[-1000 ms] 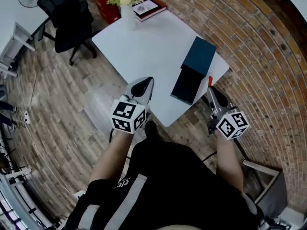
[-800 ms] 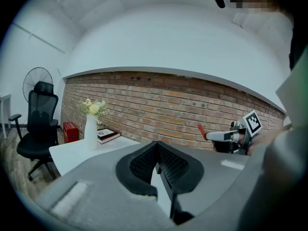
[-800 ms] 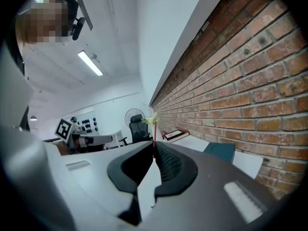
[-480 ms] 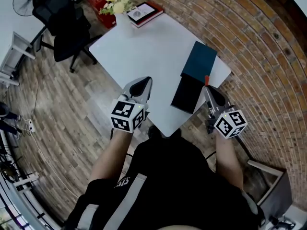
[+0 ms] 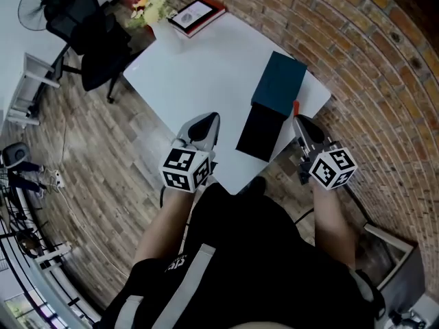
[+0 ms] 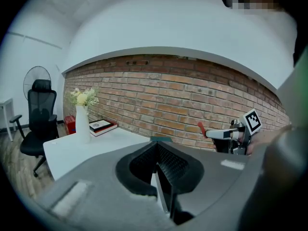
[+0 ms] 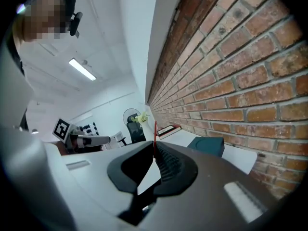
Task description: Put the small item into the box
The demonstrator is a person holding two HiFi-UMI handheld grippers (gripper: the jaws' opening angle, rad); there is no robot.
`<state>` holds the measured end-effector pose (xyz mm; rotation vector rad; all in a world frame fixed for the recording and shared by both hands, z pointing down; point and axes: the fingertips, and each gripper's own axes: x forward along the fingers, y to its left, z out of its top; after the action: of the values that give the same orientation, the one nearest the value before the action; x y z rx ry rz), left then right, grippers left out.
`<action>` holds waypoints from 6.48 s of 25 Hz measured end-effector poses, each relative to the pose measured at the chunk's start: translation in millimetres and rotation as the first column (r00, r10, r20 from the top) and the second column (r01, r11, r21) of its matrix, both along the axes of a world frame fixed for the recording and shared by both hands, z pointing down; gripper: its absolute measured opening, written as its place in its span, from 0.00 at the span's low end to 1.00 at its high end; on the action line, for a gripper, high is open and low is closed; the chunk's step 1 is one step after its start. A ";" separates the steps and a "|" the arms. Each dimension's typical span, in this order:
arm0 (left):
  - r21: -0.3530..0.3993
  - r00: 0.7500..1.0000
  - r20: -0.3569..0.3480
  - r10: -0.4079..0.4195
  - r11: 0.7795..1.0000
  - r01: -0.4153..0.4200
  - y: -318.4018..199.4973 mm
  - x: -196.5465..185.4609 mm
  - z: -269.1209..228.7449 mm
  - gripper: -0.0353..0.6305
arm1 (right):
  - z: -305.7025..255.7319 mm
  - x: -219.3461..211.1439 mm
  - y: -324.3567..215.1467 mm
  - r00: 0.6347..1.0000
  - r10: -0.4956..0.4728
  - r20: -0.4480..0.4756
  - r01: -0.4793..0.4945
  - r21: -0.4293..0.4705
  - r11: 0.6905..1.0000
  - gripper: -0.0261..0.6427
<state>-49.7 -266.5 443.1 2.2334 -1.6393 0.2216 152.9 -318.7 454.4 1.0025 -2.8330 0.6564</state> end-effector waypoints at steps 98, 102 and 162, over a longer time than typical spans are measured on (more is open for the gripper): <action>-0.105 0.912 -0.133 0.389 0.909 -0.403 -27.4 -43.9 73.4 0.06 | 243.5 -81.9 33.5 0.579 -0.255 -0.774 -0.173 -0.422 0.890 0.07; -0.108 0.910 -0.129 0.393 0.907 -0.407 -23.7 -48.2 73.9 0.06 | 241.8 -83.0 30.4 0.586 -0.245 -0.772 -0.170 -0.413 0.895 0.07; 0.122 0.913 0.008 0.408 0.906 -0.406 -30.4 24.6 -36.5 0.06 | 30.6 66.5 68.3 0.833 0.532 -0.151 -0.546 -0.069 0.835 0.04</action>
<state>-25.1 -296.9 406.6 2.6467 -1.1843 0.2104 219.4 -250.3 485.0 1.7773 -2.3631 0.7407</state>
